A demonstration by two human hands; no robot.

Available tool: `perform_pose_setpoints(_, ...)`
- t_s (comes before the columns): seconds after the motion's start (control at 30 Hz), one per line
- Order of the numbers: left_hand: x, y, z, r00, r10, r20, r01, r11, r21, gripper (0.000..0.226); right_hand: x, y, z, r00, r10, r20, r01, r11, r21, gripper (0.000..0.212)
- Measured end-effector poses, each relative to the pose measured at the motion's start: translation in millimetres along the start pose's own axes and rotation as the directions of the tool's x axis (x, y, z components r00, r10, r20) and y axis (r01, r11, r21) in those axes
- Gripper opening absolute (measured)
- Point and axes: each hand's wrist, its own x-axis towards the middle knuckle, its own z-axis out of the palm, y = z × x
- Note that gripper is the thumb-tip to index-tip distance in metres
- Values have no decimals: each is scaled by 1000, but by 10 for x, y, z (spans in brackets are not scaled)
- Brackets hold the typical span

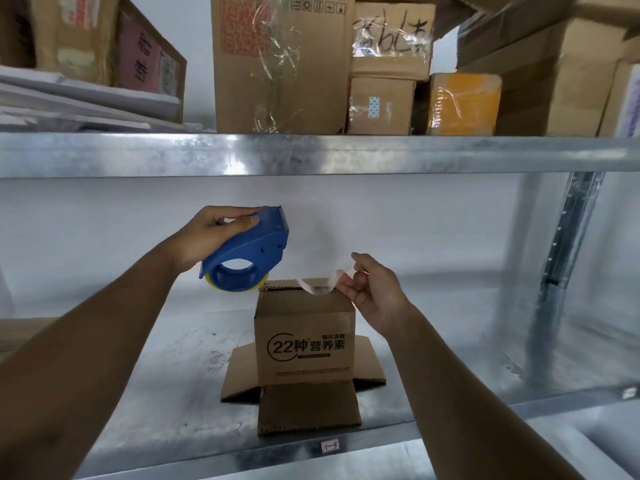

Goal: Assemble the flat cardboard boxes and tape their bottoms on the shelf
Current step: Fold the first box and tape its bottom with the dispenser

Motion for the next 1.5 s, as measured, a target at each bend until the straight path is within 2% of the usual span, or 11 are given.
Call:
perform_pose_setpoints(0.17, 73, -12, 86, 1000, -21, -14, 21, 1000, -14, 29, 78, 65, -152, 999, 51, -7, -48, 969, 243, 24)
perform_pose_setpoints(0.37, 86, -31, 112, 992, -117, 51, 108, 983, 149, 37, 160, 94, -196, 998, 49, 34, -57, 953, 299, 23)
perform_pose_setpoints(0.5, 89, -54, 84, 982, -151, 112, 118, 958, 262, 27, 206, 119, -203, 998, 44, 47, -58, 939, 340, 25)
perform_pose_setpoints(0.67, 47, -84, 74, 979, -138, 151, 95, 960, 262, 71, 264, 46, -220, 998, 16, 54, -34, 939, 342, 25)
perform_pose_setpoints(0.8, 50, -85, 57, 982, -123, 144, 87, 968, 237, 76, 296, -29, -250, 999, -28, 35, 15, 946, 323, 25)
perform_pose_setpoints(0.9, 49, -109, 52, 982, -129, 138, 92, 966, 243, 81, 313, -146, -280, 998, -61, -16, 63, 965, 253, 23)
perform_pose_setpoints(1.03, 45, -143, 47, 981, -144, 132, 105, 959, 263, 84, 333, -257, -375, 989, -102, -111, 98, 994, -37, 21)
perform_pose_setpoints(1.23, 50, -156, 41, 979, -156, 129, 114, 952, 284, 86, 352, -74, -623, 979, -96, -181, 10, 905, -425, 19)
perform_pose_setpoints(1.37, 31, -181, 50, 980, -166, 112, 127, 948, 292, 86, 364, 131, -720, 980, -44, -194, -66, 848, -525, 25)
perform_pose_setpoints(1.5, 13, -207, 59, 975, -193, 107, 154, 942, 299, 82, 328, 219, -722, 969, 98, -227, -214, 795, -568, 27)
